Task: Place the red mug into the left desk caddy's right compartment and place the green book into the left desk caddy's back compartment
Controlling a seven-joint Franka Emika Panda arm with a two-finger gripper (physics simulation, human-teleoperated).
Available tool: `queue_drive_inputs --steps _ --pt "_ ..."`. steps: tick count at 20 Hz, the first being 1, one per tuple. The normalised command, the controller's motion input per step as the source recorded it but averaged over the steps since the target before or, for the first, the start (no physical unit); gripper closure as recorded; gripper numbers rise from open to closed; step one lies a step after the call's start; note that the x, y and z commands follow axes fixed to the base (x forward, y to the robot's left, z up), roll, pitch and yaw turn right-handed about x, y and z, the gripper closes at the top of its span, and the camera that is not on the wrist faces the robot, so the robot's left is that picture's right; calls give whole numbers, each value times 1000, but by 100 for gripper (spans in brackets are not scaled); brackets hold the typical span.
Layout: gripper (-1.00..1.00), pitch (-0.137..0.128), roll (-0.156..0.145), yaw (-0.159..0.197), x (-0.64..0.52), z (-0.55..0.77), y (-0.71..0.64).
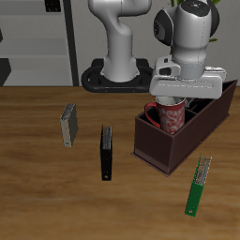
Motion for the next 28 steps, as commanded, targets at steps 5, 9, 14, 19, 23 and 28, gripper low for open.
queue_drive_inputs --steps 5,9,14,19,23,28 --pt "-100 92 9 -19 71 -216 -29" --pt "-100 22 1 -3 -45 0 -35" --pt "-100 -27 -18 17 -74 155 -79" --pt "-100 -30 -4 26 -45 186 -94" --pt "-100 -23 -3 19 14 146 -196" --pt "-100 -14 -14 8 53 69 -270"
